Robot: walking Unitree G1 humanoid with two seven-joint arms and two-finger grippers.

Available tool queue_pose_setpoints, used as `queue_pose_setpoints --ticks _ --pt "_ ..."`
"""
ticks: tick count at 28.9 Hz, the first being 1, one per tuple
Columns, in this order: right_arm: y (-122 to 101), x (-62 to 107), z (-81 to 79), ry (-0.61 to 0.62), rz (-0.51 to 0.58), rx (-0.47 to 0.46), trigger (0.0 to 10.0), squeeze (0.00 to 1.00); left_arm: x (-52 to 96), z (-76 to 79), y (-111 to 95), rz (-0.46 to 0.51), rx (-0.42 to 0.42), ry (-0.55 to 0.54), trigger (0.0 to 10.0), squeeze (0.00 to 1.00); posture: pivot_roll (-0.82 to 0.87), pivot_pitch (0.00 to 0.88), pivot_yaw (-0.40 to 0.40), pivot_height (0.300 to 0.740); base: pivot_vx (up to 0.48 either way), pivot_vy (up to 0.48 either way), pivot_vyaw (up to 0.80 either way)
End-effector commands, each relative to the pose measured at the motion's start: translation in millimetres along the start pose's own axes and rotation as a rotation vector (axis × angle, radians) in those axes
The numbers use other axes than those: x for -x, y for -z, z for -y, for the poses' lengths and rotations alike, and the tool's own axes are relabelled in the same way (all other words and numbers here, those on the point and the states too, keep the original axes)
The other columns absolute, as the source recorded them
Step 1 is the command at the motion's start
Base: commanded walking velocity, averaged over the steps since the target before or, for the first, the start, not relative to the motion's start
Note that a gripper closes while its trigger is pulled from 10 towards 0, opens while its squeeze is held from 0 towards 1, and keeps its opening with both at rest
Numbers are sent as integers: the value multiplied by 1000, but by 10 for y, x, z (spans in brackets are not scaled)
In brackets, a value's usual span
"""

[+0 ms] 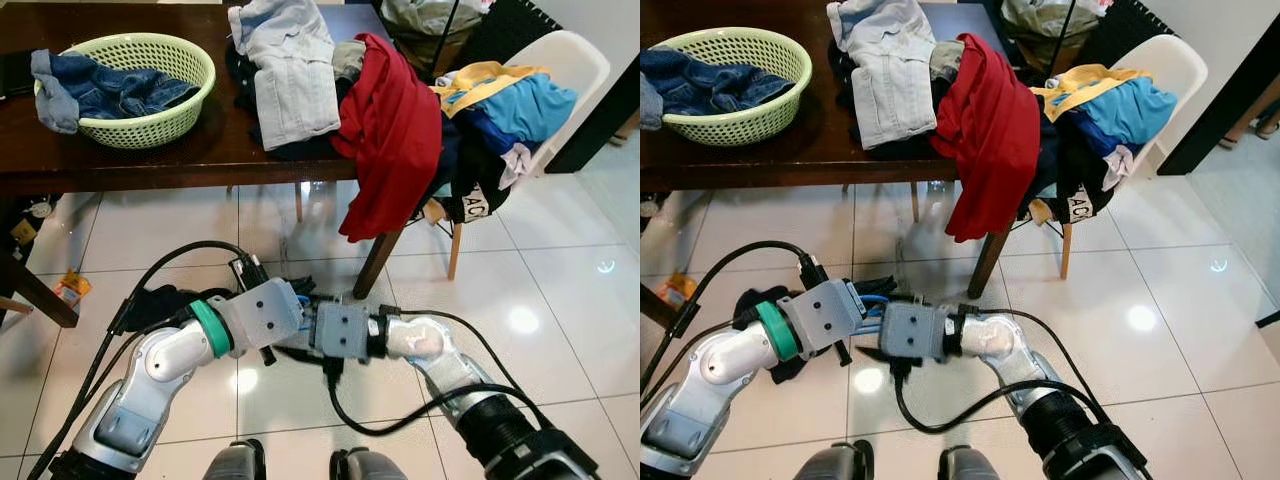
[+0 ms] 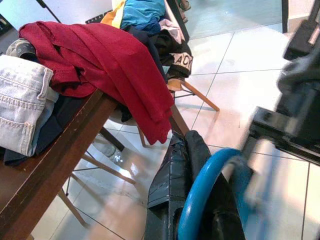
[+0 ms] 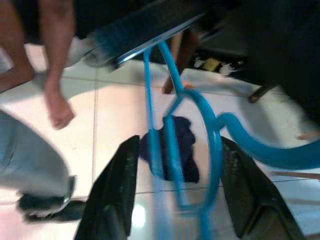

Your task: Hang hanger

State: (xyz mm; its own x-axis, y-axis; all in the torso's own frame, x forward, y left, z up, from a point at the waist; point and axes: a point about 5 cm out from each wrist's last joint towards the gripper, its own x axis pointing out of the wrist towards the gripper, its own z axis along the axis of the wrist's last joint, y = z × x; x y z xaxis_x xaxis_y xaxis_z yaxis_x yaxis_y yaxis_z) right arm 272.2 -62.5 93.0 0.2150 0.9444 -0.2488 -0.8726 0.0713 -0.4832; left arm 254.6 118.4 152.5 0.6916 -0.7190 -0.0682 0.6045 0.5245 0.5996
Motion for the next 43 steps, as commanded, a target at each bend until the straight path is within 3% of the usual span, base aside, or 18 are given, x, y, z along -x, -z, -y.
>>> queue_pose_setpoints --ticks 1,11,21,29,43 --pt "61 5 -99 -60 -25 -14 0 0 3 42 -25 5 13 17 10000 0 59 76 -3 733 0 0 0" --pt "105 -102 -156 -59 -42 5 0 0 -4 34 -53 4 19 5 10000 0 65 81 -6 733 0 0 0" --pt "105 -99 -177 -73 -45 -20 0 0 -15 33 -35 -7 7 -2 10000 0 64 82 -6 733 0 0 0" --pt "80 -100 -80 -22 -25 -32 0 0 -5 96 107 -73 -4 -18 10000 0 59 83 -8 733 0 0 0" --pt "70 -44 55 66 -6 -89 0 0 -20 6 217 -124 19 -132 10000 0 57 81 -9 733 0 0 0"
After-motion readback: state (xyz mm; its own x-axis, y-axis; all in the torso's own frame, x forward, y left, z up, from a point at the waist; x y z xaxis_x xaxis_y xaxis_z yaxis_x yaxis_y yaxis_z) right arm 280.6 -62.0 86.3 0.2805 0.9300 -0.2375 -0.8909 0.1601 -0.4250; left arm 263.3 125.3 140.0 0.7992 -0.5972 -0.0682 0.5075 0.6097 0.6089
